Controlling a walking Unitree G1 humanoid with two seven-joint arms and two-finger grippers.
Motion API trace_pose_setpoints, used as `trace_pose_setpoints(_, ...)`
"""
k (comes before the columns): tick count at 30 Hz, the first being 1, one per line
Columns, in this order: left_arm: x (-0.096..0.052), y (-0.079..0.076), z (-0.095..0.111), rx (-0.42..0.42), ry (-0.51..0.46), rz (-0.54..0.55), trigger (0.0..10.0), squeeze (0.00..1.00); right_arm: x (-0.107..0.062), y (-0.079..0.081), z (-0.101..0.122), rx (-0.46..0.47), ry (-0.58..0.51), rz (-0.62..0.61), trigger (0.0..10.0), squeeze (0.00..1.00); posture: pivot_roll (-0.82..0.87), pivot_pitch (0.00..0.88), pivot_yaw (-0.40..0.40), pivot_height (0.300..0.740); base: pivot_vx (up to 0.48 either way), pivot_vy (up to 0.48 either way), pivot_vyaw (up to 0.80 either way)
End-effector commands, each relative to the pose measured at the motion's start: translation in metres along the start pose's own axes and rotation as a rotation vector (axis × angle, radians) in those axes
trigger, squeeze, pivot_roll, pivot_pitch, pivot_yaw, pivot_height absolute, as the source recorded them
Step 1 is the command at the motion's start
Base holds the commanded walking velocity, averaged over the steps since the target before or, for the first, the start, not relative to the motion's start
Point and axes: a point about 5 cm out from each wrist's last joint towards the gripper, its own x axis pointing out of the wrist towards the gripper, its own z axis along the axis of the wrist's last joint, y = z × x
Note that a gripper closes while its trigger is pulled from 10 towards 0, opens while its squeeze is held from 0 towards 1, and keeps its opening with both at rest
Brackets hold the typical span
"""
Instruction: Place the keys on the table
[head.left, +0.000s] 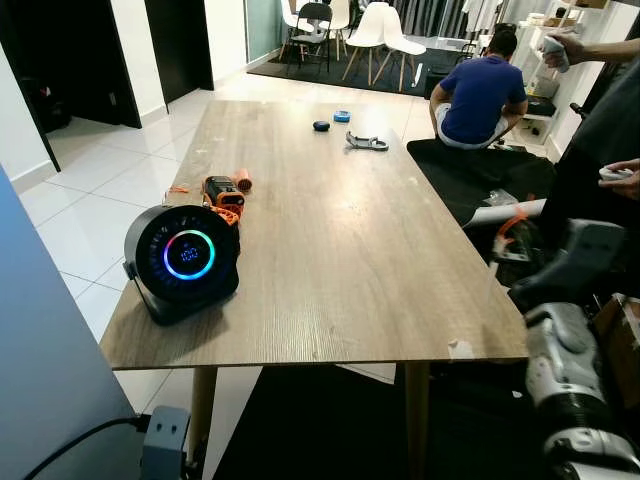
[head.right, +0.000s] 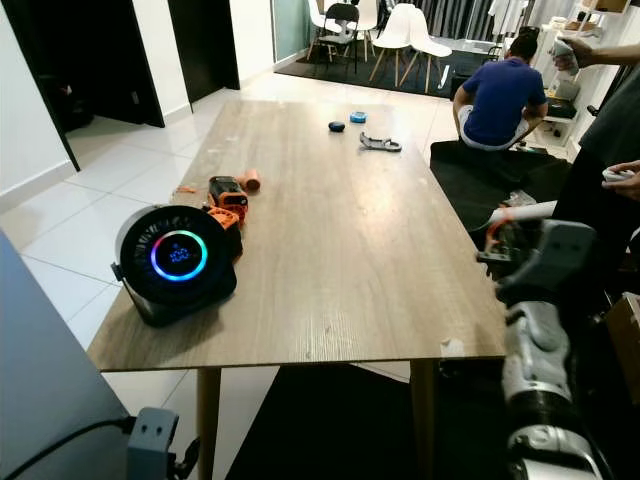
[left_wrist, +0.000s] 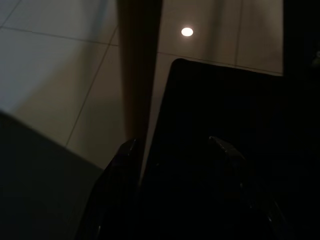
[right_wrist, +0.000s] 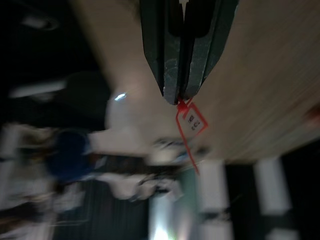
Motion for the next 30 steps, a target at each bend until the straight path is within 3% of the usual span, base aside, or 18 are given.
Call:
trace_pose_setpoints(1,-0.001,-0.002,-0.001,-0.003,-0.006,-0.013,10.0,0.0,0.001,0.012,-0.011,-0.027,0.066,0.06,10.0,0.0,0.09,0.059,-0.053,0.74,0.0,0.0,0.0)
trace_pose_setpoints(9,0.0,-0.016,0.013,-0.014,-0.117,-0.131,10.0,0.0,0.008,0.053,-0.023,-0.054,0.123,0.199,10.0,0.0,0.1,0.062,-0.058,0.74,0.0,0.0,0.0)
trace_pose_setpoints(12,0.0,-0.017,0.014,-0.009,-0.124,-0.14,10.0,0.0,0.009,0.056,-0.024,-0.056,0.127,0.21,10.0,0.0,0.1,0.062,-0.058,0.74,0.0,0.0,0.0)
trace_pose_setpoints(18,-0.008,-0.025,0.017,0.069,-0.198,-0.252,10.0,0.0,0.005,0.077,-0.034,-0.078,0.157,0.292,10.0,0.0,0.09,0.067,-0.062,0.74,0.0,0.0,0.0)
trace_pose_setpoints(24,-0.015,-0.027,0.025,0.1,-0.272,-0.3,10.0,0.0,0.002,0.081,-0.038,-0.08,0.164,0.309,10.0,0.0,0.09,0.07,-0.062,0.74,0.0,0.0,0.0)
trace_pose_setpoints(28,-0.03,-0.017,0.051,0.138,-0.459,-0.285,10.0,0.0,-0.003,0.084,-0.044,-0.08,0.182,0.328,10.0,0.0,0.09,0.078,-0.067,0.74,0.0,0.0,0.0)
trace_pose_setpoints(29,-0.03,-0.017,0.051,0.138,-0.459,-0.285,10.0,0.0,-0.003,0.084,-0.044,-0.08,0.182,0.328,10.0,0.0,0.09,0.078,-0.067,0.74,0.0,0.0,0.0)
trace_pose_setpoints(30,-0.034,-0.016,0.065,0.139,-0.53,-0.274,10.0,0.0,-0.004,0.086,-0.046,-0.081,0.189,0.339,10.0,0.0,0.09,0.079,-0.067,0.74,0.0,0.0,0.0)
